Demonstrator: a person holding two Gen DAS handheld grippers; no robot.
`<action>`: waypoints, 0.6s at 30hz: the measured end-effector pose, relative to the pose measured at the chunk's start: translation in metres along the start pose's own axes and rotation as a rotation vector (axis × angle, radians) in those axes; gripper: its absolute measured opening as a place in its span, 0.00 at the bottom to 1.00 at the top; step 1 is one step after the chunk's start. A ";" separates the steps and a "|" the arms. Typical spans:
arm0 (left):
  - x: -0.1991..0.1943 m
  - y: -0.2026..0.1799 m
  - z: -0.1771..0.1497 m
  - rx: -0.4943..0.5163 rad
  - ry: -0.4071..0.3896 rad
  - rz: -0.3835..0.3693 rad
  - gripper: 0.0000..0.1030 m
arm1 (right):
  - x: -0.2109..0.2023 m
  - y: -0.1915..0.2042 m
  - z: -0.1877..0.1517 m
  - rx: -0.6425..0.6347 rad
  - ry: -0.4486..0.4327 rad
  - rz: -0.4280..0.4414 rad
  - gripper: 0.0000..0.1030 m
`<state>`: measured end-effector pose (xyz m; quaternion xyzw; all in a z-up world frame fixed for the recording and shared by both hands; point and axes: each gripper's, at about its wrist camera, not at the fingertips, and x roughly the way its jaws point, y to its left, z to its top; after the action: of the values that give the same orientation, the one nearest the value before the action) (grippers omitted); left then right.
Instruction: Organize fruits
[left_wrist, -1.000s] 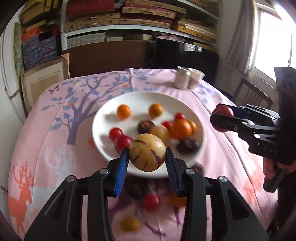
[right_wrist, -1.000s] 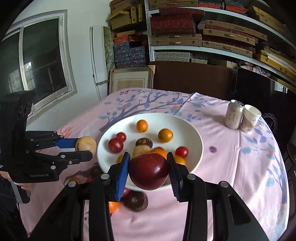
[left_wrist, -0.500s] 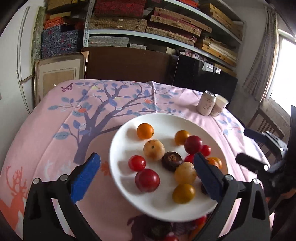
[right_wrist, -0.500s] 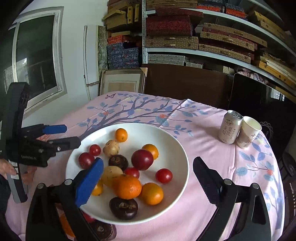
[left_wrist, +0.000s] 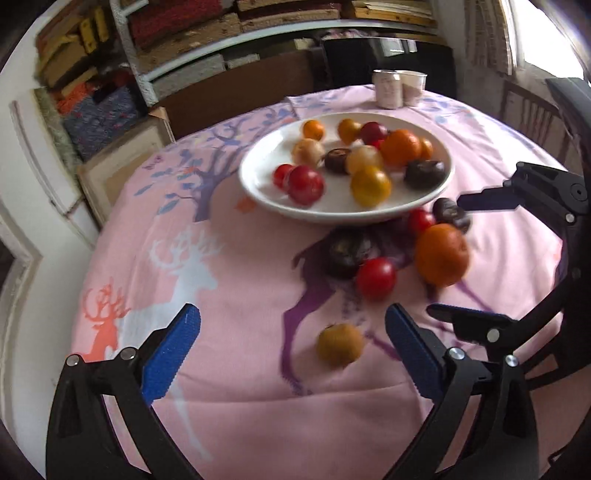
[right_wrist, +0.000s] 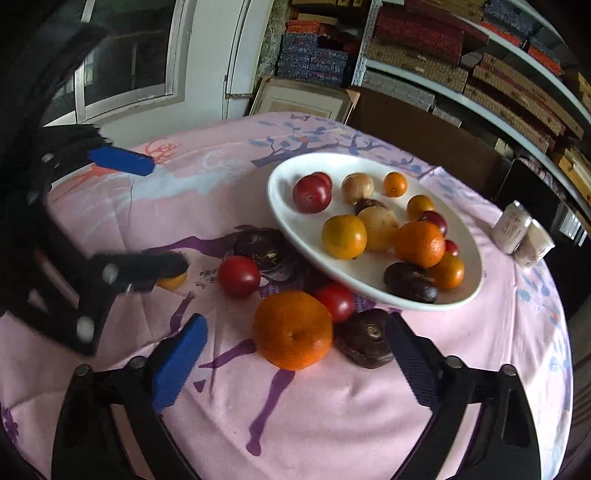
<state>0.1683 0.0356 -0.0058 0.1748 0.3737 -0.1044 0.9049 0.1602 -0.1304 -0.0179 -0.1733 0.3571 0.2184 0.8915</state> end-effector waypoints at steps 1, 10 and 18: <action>0.003 0.001 -0.003 0.006 0.016 -0.001 0.96 | 0.001 0.000 0.000 0.006 -0.006 -0.010 0.68; 0.032 0.011 -0.013 -0.076 0.098 -0.124 0.79 | -0.022 -0.020 -0.009 0.150 -0.025 0.145 0.44; 0.022 -0.001 0.016 -0.079 0.031 -0.227 0.28 | -0.038 -0.069 0.024 0.173 -0.128 0.028 0.45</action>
<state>0.1936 0.0274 -0.0115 0.0971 0.4088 -0.1887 0.8876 0.1843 -0.1873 0.0360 -0.0762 0.3195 0.2097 0.9209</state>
